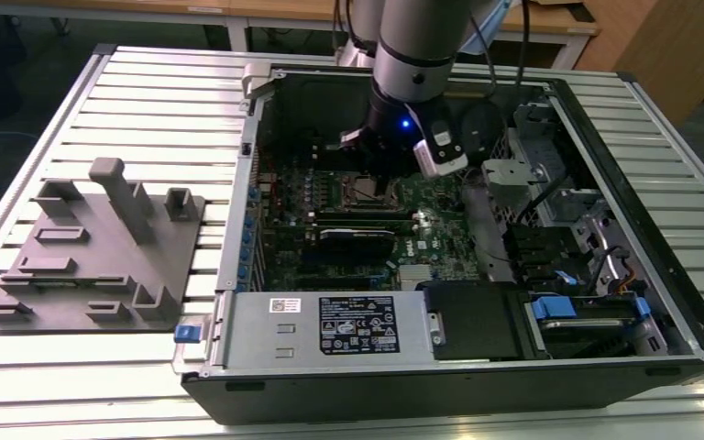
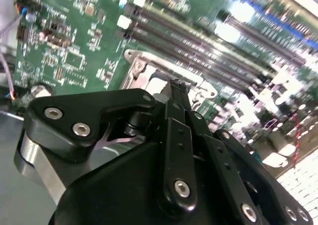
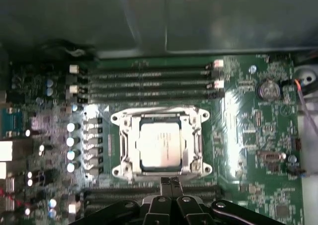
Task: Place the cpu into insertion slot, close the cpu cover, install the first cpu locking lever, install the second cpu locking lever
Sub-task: 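Install the second cpu locking lever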
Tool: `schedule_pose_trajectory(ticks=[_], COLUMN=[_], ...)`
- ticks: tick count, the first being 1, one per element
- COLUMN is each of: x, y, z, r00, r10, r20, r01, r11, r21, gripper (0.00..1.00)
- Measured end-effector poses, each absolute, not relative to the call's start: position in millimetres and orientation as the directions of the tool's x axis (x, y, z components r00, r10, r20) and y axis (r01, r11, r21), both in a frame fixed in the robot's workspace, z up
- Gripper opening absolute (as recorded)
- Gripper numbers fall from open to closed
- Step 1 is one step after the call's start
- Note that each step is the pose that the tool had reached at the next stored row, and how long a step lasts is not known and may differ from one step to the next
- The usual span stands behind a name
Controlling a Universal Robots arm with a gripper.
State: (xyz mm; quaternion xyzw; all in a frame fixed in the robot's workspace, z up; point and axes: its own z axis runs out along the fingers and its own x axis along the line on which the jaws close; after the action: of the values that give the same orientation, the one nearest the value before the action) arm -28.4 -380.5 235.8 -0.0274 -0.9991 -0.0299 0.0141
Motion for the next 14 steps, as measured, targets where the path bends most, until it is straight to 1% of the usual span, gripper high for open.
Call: schedule_pose_trajectory(ticks=[4,14], x=[-28.4,-29.6], y=[-387.7,-388.0], z=[235.6,234.1], r00=[-0.998,-0.998], r10=[0.054,0.054], r20=[0.034,0.039], r01=[0.056,0.056], r11=[0.997,0.997], r21=[0.059,0.061], gripper=[0.1,0.1])
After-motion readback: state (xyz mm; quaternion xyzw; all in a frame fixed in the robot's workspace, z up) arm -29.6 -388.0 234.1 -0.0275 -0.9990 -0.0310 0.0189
